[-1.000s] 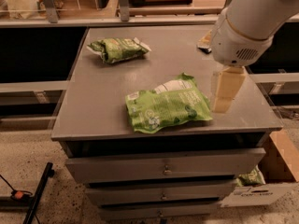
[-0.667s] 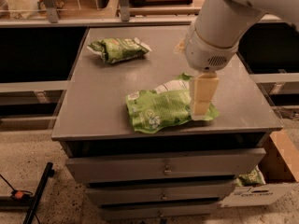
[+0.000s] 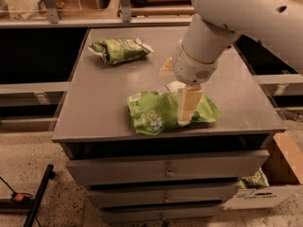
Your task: Pick green rice chip bag
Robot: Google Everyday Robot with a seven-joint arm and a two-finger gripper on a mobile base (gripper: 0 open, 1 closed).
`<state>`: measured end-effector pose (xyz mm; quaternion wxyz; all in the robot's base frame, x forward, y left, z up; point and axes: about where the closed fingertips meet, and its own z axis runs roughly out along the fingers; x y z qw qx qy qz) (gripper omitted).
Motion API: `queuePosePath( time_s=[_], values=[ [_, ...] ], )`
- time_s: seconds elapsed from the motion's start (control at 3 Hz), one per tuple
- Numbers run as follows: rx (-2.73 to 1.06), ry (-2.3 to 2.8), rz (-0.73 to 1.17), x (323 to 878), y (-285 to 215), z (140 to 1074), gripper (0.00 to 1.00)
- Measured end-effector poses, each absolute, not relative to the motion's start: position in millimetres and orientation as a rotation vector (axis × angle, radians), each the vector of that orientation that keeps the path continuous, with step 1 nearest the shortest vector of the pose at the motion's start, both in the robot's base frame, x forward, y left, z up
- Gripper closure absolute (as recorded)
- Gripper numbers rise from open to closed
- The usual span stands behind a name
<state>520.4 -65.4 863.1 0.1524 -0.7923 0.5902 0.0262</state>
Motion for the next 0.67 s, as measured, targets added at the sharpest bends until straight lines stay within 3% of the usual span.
queuePosePath(
  time_s=[0.67],
  values=[
    [-2.428,1.431,0.293,492.6,-39.3,838.1,0.61]
  ],
)
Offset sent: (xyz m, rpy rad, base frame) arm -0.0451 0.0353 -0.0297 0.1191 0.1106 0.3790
